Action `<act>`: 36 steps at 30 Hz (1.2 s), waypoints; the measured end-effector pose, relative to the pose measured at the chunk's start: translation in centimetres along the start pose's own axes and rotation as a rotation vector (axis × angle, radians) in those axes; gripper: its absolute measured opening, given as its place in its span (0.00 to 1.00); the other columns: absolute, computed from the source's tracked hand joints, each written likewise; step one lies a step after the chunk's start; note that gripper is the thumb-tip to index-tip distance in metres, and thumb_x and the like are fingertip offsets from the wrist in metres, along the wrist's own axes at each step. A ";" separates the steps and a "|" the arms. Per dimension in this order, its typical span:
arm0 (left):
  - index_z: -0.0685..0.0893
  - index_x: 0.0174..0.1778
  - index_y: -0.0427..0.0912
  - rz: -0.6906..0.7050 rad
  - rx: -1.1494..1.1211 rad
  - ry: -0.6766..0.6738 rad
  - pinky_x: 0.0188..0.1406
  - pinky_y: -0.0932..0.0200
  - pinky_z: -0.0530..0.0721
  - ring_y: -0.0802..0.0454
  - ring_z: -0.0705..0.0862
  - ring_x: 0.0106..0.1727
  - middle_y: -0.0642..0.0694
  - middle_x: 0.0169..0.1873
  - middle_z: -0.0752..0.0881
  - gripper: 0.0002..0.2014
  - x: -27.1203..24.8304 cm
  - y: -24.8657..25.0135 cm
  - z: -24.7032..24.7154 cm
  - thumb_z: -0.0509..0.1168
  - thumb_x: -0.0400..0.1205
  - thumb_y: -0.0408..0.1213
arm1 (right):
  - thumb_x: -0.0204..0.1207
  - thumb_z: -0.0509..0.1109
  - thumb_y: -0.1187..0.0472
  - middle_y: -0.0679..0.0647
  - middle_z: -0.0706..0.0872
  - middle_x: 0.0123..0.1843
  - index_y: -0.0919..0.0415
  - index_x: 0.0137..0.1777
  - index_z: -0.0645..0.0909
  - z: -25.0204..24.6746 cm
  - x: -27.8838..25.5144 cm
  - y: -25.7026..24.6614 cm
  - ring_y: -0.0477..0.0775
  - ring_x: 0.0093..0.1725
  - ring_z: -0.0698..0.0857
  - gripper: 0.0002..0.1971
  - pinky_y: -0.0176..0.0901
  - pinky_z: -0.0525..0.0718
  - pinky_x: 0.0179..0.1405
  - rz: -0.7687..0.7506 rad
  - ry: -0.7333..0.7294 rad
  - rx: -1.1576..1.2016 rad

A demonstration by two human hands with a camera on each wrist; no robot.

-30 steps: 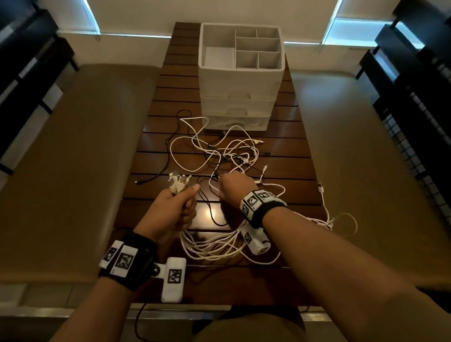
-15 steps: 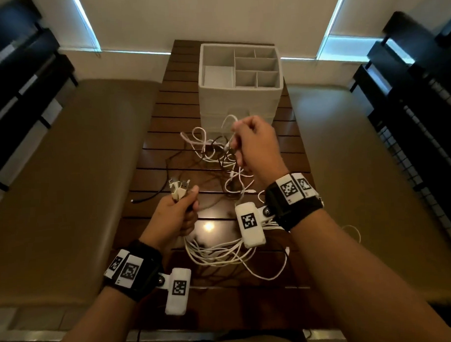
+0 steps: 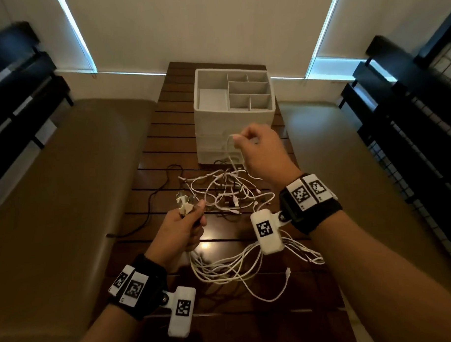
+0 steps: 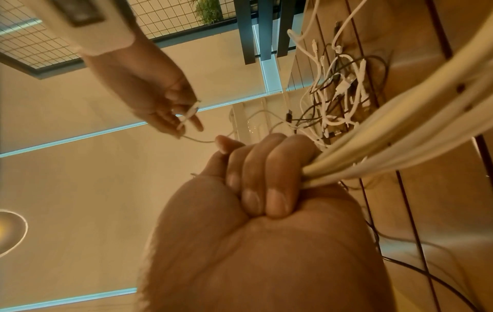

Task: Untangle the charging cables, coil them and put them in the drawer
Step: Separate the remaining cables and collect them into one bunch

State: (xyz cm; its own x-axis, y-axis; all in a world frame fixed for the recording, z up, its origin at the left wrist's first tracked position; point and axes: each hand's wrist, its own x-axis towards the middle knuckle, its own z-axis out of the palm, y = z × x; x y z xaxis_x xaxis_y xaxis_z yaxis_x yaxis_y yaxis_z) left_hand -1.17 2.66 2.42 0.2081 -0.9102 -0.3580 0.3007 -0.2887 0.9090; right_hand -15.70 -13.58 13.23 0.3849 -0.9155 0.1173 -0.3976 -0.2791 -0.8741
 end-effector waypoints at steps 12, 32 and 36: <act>0.80 0.29 0.46 0.071 -0.065 0.031 0.21 0.61 0.55 0.56 0.60 0.20 0.49 0.22 0.63 0.22 1.3 1.1 1.1 0.65 0.86 0.53 | 0.89 0.64 0.67 0.68 0.88 0.62 0.70 0.54 0.78 -6.0 3.1 -9.2 0.54 0.35 0.85 0.05 0.49 0.86 0.30 -0.292 -0.035 0.874; 0.76 0.32 0.43 0.054 -0.077 0.101 0.23 0.56 0.53 0.53 0.59 0.20 0.48 0.20 0.62 0.22 3.0 -0.5 0.9 0.66 0.88 0.53 | 0.85 0.70 0.66 0.56 0.90 0.50 0.58 0.53 0.86 1.4 6.5 6.8 0.52 0.40 0.88 0.05 0.42 0.88 0.35 0.129 -0.378 -0.358; 0.77 0.30 0.46 0.005 -0.062 0.110 0.23 0.58 0.54 0.53 0.59 0.21 0.48 0.21 0.63 0.23 2.7 -1.1 1.0 0.67 0.86 0.55 | 0.85 0.71 0.55 0.55 0.91 0.45 0.60 0.51 0.89 4.7 6.0 10.7 0.56 0.47 0.90 0.09 0.51 0.89 0.51 0.237 -0.273 -0.342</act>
State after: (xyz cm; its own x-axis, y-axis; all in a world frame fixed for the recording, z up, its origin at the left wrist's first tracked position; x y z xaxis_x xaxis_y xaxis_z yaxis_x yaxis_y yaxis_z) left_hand -1.89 0.20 0.62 0.3094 -0.8728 -0.3775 0.3554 -0.2621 0.8972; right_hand -13.79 -20.68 2.36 0.4370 -0.8686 -0.2336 -0.7335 -0.1938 -0.6515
